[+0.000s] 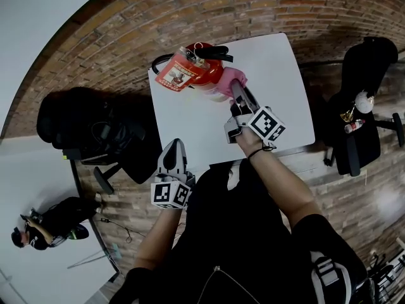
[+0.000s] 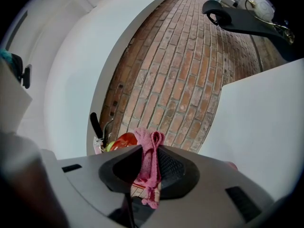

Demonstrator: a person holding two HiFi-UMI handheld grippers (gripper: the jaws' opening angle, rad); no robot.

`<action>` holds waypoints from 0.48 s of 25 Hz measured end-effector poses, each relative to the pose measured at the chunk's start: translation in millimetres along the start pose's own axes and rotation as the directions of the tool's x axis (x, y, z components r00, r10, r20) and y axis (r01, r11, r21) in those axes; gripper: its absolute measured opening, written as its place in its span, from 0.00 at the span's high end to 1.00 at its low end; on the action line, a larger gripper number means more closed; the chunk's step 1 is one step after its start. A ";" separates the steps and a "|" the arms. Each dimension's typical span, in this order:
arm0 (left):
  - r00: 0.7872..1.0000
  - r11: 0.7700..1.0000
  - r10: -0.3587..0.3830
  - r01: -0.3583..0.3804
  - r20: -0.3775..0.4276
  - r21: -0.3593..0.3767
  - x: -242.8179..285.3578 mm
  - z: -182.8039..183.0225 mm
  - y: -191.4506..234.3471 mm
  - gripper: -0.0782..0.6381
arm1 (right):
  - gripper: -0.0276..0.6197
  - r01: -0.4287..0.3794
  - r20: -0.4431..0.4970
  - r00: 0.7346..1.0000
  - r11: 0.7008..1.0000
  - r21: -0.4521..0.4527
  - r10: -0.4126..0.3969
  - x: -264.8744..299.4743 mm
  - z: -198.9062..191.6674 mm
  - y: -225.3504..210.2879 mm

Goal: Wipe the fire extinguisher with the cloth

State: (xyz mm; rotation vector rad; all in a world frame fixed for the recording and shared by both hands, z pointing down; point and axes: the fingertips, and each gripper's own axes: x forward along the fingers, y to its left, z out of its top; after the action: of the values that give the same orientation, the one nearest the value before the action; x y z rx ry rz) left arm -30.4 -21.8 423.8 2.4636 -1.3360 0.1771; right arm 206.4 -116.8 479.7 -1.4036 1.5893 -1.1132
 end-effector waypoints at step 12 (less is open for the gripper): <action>1.000 1.000 0.007 -0.006 -0.021 0.020 -3.9 -9.3 1.8 0.85 | 0.80 0.069 -0.015 0.997 0.997 -0.023 -0.070 1.4 -15.9 -46.1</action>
State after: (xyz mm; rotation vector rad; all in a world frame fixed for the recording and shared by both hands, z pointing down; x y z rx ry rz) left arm -33.6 -16.4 431.9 2.4676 -1.3400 0.2181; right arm 208.1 -117.4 528.4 -1.4785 1.5790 -1.1524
